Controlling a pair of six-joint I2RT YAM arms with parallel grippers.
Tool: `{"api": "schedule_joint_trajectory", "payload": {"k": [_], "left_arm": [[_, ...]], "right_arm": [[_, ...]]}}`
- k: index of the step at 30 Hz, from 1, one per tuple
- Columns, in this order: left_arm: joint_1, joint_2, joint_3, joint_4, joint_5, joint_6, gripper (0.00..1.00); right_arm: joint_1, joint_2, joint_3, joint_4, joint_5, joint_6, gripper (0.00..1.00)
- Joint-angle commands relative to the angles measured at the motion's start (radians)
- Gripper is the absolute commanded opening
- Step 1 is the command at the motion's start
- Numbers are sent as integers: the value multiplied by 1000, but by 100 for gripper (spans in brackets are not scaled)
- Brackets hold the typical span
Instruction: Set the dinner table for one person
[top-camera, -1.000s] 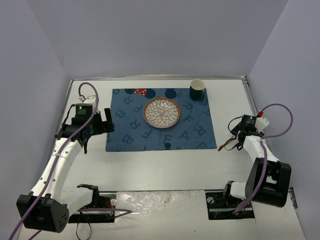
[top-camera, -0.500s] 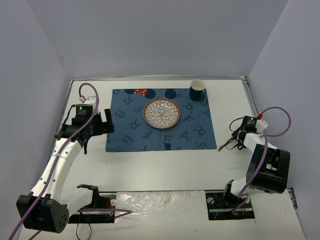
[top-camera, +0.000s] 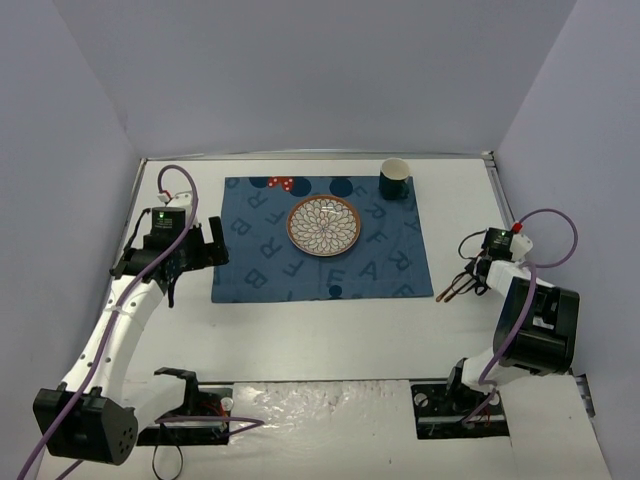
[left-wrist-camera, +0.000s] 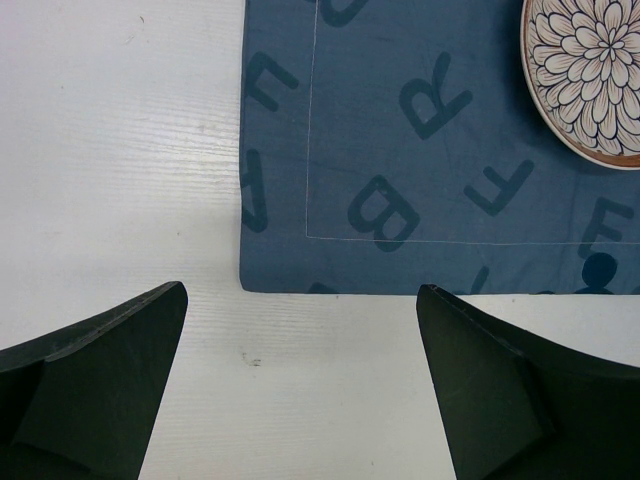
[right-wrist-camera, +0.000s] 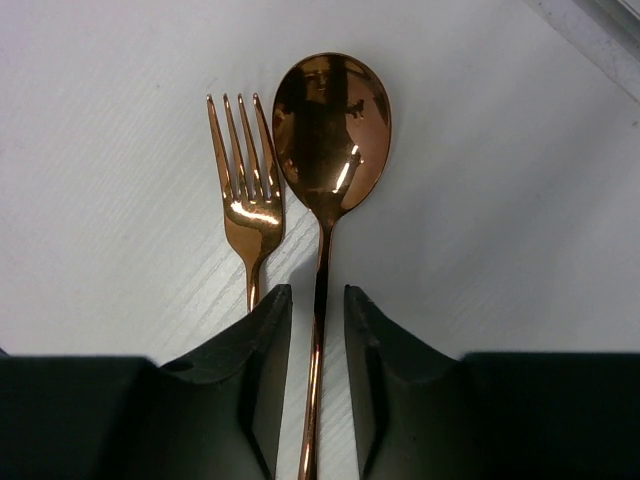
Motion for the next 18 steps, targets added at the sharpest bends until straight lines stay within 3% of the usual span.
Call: {"api": "schedule_joint_trajectory", "payload": {"k": [1,3,5,10,18], "left_arm": [[-4,-12,44,19,-7,6,97],[-4,-12,43,19,-4,5,97],[-4,-14,43,21,-3,6,97],[-4,-15,41,21,-3,6,97],[-4,-7,43,21,3,5,97]], "right_arm": [[-18,-12,10,-25,3,-10,14],[-36,-17,2,-31,-5,-14,3],[-58,-21,-4,-31,-22,-12,0],[-75,-36,4,-40,-23,-24,0],[-33,-225,71,-106,59,-54,0]]}}
